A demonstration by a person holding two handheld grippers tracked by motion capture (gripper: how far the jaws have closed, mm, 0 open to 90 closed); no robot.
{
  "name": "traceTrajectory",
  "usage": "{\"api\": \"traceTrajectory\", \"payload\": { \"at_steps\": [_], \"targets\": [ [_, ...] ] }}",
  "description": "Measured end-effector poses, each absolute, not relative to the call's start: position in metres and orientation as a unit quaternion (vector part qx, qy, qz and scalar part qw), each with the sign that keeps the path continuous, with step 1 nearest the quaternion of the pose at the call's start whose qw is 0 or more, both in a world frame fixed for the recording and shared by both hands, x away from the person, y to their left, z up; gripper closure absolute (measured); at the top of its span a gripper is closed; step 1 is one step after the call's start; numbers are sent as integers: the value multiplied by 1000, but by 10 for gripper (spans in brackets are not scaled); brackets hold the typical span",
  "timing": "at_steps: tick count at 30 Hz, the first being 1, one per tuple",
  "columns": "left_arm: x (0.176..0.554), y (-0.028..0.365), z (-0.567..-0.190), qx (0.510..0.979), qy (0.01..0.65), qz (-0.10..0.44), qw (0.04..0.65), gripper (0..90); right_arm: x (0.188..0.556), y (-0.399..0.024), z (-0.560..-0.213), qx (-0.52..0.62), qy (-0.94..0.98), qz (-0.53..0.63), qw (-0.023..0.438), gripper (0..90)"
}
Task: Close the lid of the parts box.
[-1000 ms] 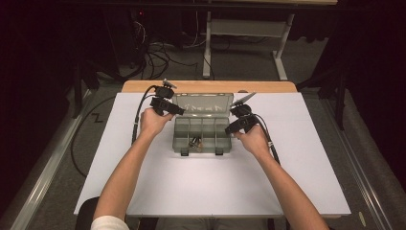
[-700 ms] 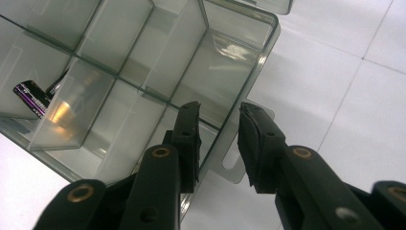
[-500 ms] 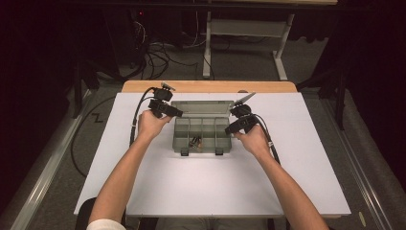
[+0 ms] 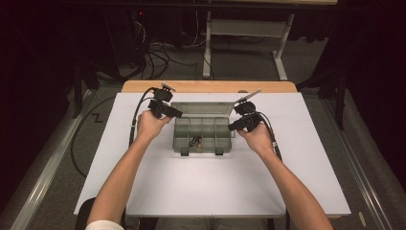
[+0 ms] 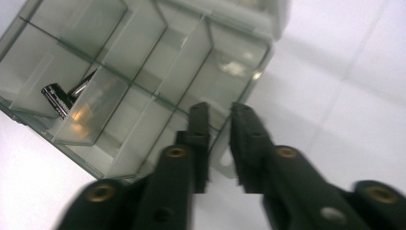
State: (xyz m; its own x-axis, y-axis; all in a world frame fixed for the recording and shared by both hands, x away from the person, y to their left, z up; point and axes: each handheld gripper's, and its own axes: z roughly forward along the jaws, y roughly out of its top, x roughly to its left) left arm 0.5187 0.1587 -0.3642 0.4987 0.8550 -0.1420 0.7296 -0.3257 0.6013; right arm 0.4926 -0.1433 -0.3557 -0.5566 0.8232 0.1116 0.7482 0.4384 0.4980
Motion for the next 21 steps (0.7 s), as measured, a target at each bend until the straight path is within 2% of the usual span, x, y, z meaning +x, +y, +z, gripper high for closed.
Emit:
{"api": "traceTrajectory", "payload": {
  "at_steps": [1,10,21],
  "targets": [
    [518,159,-364,808,490,101,311,599,492,-146,-352,463,844,259,80,900],
    [516,158,-365,816,484,102,300,596,496,-157,-326,468,830,286,100,900],
    [514,159,-363,821,478,97,298,587,498,-151,-322,462,829,294,113,900]
  ]
}}
